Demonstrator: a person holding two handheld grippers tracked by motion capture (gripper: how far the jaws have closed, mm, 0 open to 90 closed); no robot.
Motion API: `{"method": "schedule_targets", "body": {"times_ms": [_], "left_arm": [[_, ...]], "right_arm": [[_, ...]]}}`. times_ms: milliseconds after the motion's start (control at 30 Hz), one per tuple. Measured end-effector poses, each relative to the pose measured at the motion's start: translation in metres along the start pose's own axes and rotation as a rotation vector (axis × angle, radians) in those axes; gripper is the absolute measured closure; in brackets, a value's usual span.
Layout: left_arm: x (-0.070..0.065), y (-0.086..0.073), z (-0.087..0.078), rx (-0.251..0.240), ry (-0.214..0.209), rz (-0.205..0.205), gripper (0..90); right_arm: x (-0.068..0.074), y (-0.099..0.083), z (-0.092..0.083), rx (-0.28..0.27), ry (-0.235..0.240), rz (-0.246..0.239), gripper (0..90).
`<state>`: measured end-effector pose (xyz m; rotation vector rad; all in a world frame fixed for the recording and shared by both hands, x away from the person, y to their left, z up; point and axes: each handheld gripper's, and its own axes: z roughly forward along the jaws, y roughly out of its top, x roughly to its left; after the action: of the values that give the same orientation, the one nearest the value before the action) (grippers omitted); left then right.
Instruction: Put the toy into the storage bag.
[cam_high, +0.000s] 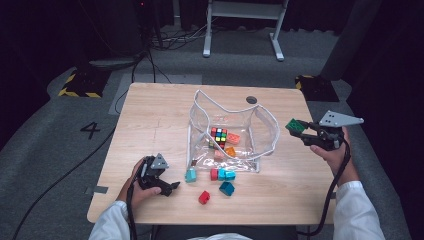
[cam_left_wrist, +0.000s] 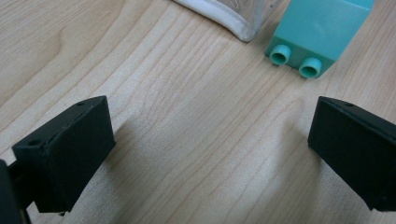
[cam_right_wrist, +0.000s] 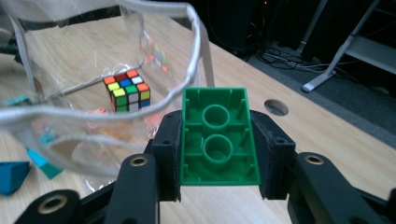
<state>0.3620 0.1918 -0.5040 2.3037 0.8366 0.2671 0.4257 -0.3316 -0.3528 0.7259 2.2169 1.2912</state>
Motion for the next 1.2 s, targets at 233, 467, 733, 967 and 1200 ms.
{"method": "schedule_targets", "body": {"times_ms": [233,467,733,967,1200], "left_arm": [[0.0,0.0,0.0,0.001,0.0,0.0,0.4],[0.0,0.0,0.0,0.001,0.0,0.0,0.4],[0.0,0.0,0.0,0.0,0.0,0.0,0.4],[0.0,0.0,0.0,0.001,0.0,0.0,0.4],[0.0,0.0,0.0,0.001,0.0,0.0,0.4]], "right_arm": [[0.002,0.029,0.014,-0.017,0.015,-0.022,59.0],[0.009,0.046,0.03,-0.019,0.05,-0.03,59.0],[0.029,0.062,0.053,0.013,0.129,-0.094,59.0],[0.049,0.074,0.087,0.079,0.224,-0.201,58.9],[0.065,0.08,0.111,0.207,0.26,-0.275,58.9]]}}
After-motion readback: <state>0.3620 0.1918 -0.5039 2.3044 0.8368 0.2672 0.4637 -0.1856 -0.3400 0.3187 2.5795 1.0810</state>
